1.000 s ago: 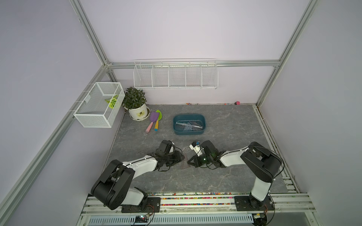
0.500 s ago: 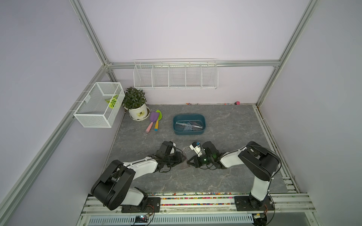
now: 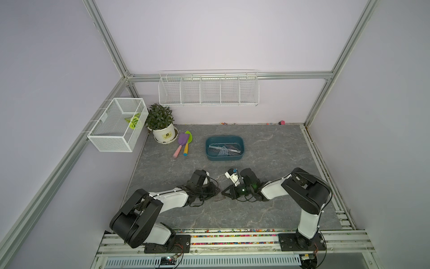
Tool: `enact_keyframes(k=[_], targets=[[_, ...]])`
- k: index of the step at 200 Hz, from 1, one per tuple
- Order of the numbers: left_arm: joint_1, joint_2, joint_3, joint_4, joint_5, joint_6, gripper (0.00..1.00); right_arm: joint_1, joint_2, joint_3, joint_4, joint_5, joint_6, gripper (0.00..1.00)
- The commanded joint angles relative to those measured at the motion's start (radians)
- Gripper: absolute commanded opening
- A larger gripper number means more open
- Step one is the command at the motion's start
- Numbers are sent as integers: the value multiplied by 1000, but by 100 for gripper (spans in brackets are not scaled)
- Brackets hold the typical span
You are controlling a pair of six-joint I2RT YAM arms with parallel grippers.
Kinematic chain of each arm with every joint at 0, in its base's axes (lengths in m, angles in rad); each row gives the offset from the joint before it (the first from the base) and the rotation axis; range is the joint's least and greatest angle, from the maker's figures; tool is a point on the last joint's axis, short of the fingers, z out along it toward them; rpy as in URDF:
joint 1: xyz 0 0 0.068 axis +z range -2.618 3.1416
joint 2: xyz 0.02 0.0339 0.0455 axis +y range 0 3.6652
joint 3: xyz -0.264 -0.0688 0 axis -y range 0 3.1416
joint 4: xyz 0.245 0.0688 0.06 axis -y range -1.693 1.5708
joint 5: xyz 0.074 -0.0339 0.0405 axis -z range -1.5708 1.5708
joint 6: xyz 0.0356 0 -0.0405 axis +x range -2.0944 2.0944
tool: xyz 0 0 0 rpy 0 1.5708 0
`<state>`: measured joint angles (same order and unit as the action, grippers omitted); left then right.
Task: Put the scattered rulers into the storage box
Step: Pick up the ruler from the center of the board.
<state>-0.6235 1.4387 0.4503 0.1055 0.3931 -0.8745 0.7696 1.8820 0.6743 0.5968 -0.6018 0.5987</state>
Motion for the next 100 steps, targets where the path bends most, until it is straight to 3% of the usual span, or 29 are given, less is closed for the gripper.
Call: enact_keyframes(k=[1,30,70,100], targets=[[-19,38,-50,-183,-8,-2,17,4,53,-40,-160,59,4,1],[-19,0,-31,-230,-27,5,0,-19,-5,-47,-176,42,1,1],[-15,-109,152,-356,-87,58,0,-132,-194,-81,-270,8,-43,2],[60,-36,414,-411,-72,132,0,-193,-261,-106,-285,-20,-53,2]])
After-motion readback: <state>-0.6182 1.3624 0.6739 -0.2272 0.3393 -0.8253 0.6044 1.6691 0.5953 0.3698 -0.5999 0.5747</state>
